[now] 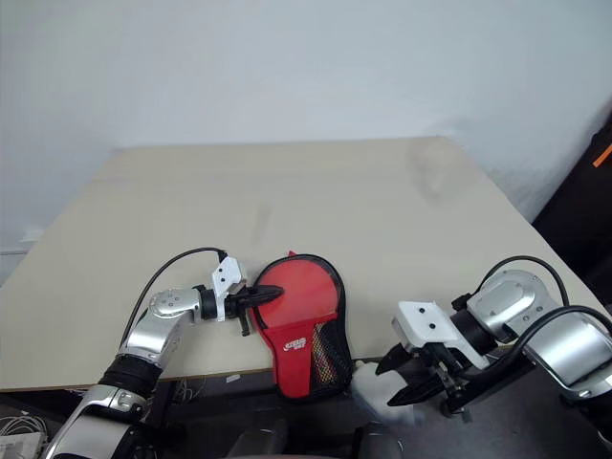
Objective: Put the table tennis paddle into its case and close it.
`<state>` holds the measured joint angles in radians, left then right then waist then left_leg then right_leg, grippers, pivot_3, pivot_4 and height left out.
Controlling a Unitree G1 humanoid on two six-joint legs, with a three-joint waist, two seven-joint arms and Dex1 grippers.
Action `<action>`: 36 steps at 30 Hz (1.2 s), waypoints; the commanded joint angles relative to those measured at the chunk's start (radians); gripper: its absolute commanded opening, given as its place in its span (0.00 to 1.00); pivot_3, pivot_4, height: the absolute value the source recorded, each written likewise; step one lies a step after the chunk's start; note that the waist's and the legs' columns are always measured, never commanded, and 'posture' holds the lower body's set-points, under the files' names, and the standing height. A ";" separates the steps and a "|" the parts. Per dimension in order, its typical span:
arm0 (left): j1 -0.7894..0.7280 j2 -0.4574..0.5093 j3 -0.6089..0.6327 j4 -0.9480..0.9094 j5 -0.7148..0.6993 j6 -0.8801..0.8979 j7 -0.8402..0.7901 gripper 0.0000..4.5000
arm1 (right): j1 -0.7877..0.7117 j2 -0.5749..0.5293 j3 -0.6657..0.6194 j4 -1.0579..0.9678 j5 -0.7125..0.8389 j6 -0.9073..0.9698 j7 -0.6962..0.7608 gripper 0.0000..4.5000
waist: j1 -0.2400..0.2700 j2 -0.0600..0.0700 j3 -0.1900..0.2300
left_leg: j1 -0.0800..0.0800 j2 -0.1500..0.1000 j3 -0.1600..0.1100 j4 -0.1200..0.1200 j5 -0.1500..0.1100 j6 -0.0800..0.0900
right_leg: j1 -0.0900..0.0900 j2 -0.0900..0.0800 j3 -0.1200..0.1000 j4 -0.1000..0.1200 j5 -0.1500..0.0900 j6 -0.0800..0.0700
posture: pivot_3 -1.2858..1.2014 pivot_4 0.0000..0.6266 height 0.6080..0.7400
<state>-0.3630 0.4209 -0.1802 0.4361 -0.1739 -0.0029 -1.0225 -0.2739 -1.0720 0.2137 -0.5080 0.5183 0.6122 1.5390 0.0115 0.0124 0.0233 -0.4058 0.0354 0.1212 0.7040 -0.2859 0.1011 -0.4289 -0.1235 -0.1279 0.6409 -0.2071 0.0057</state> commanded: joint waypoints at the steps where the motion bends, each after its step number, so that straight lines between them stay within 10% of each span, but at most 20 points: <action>1: 0.030 -0.003 -0.027 0.070 0.055 0.072 0.038 0.00 | -0.134 0.068 -0.082 0.061 0.160 0.143 -0.049 0.83 | 0.000 0.000 0.000 | 0.002 0.000 0.000 0.000 0.000 0.000 | 0.001 0.000 0.000 0.000 0.000 0.000 | 0.52 0.00 0.74; 4: 0.031 -0.004 -0.027 0.056 0.051 0.085 0.040 0.00 | -0.247 0.168 -0.100 0.177 0.178 0.218 -0.156 0.99 | 0.000 -0.001 0.000 | 0.007 0.000 0.001 -0.002 0.000 0.000 | 0.005 -0.001 0.000 0.000 0.000 0.000 | 0.52 0.00 0.74; 12: 0.055 0.013 0.010 -0.048 0.020 0.094 0.048 0.00 | -0.386 0.404 -0.103 0.471 0.010 0.192 -0.492 0.99 | 0.000 0.000 0.000 | 0.007 0.000 0.004 -0.005 -0.001 -0.002 | 0.003 -0.003 0.000 0.000 0.000 0.000 | 0.52 0.00 0.74; 26: 0.250 0.112 0.325 -0.610 -0.233 0.378 0.189 0.97 | -0.291 0.552 -0.241 0.540 -0.053 0.127 -0.790 1.00 | -0.003 -0.001 0.004 | -0.013 0.001 0.007 -0.003 0.004 -0.012 | -0.014 0.003 0.001 0.001 0.003 0.000 | 0.52 0.00 0.74; 36: 0.308 0.095 0.498 -0.686 -0.304 0.430 0.353 1.00 | -0.229 0.674 -0.319 0.568 -0.072 0.096 -0.996 1.00 | -0.011 -0.001 0.008 | -0.010 0.001 0.008 -0.004 0.005 -0.014 | -0.013 0.004 0.002 0.002 0.002 0.001 | 0.52 0.00 0.74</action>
<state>-0.0458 0.5187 0.3007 -0.2162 -0.4523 0.4247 -0.6873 -0.4932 -0.4079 -0.0746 0.0746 0.4469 0.7330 0.5702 0.0008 0.0118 0.0312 -0.4155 0.0369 0.1288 0.7003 -0.2809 0.0875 -0.4416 -0.1188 -0.1258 0.6435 -0.2047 0.0071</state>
